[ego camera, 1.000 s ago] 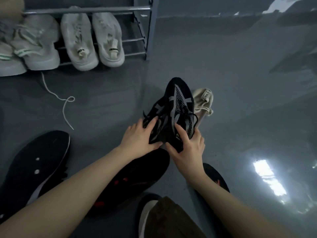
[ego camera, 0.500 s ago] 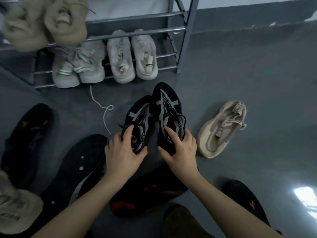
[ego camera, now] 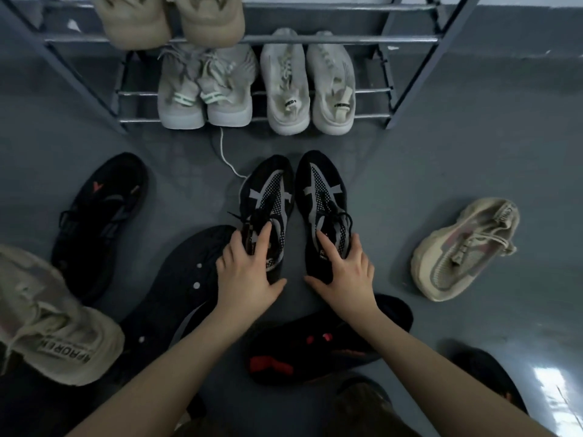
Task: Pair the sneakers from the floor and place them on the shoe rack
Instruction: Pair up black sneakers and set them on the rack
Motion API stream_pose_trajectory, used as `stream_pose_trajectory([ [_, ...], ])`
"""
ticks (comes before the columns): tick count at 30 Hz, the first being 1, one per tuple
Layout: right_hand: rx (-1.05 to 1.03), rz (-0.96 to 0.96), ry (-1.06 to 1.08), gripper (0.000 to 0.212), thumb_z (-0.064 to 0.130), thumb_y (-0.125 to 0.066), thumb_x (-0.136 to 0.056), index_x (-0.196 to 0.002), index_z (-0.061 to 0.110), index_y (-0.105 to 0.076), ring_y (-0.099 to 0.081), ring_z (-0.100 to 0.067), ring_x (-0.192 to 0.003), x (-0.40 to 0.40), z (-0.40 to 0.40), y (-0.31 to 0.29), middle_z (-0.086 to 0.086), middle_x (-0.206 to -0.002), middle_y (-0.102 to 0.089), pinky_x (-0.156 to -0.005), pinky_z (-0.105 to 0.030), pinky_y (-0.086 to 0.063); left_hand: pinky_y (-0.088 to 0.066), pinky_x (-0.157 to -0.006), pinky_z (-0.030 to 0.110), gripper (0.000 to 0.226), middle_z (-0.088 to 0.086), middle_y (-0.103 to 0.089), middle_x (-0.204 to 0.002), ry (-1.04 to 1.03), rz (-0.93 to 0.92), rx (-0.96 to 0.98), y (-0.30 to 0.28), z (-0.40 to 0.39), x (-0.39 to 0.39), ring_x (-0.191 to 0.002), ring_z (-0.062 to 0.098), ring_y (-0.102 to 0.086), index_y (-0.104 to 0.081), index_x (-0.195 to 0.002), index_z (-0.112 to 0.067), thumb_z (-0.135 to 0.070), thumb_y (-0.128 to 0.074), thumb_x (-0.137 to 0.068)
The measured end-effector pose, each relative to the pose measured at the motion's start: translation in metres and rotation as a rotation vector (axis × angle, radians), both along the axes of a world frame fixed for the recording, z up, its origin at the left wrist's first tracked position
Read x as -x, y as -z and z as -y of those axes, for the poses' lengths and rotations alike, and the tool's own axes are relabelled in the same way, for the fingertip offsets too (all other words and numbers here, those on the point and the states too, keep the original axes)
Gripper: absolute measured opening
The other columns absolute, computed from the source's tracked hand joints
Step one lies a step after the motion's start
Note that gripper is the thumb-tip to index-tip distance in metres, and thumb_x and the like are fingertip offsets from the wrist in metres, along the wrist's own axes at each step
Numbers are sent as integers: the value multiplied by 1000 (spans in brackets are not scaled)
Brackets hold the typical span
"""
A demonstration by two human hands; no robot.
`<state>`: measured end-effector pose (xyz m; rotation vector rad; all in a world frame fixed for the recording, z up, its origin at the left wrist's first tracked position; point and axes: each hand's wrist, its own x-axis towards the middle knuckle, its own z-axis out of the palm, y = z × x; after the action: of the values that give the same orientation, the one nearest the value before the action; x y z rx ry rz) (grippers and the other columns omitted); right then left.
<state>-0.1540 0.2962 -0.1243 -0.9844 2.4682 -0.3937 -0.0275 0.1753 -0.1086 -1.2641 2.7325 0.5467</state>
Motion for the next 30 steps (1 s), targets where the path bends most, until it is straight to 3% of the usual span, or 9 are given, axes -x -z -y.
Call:
stream_pose_trajectory([
  [7,218,62,72,64,41,-65,-83,-140,41,-35,-27,-36,-129,-8,4,-18,-21,-144,-24,-109,-44,-18,-30,-100,47,89,19,-36,-134,-35,-224,-68,-17,5,-3,-116,35,-36,-20,-142,-38,-46,-71,-69],
  [12,315,-11,54,60,47,-63,-83,-137,45,-36,-31,-36,-127,-26,-9,-53,-23,-142,-29,-107,-44,-20,-31,-100,45,84,17,-41,-132,-113,-388,-26,-53,-7,-8,-116,34,-39,-26,-137,-39,-44,-73,-67],
  [18,478,-105,93,56,57,-51,-79,-132,45,-40,-36,-33,-125,-29,-13,-114,-20,-140,-35,-102,-35,-18,-26,-99,34,83,9,-45,-130,-128,-576,49,-118,-12,-6,-114,27,-39,-33,-136,-36,-41,-74,-64],
  [24,625,-196,87,55,54,-56,-77,-130,42,-46,-36,-25,-122,-4,-4,-170,-12,-137,-38,-102,-32,-19,-36,-101,48,79,5,-43,-132,-97,-703,39,-171,-1,11,-117,24,-36,-36,-135,-37,-43,-72,-66],
  [30,685,-206,67,53,53,-58,-77,-128,47,-43,-37,-28,-121,50,41,-208,-13,-135,-41,-105,-37,-25,-30,-106,42,72,4,-46,-126,-84,-770,31,-201,45,57,-121,24,-35,-43,-130,-34,-40,-74,-66],
])
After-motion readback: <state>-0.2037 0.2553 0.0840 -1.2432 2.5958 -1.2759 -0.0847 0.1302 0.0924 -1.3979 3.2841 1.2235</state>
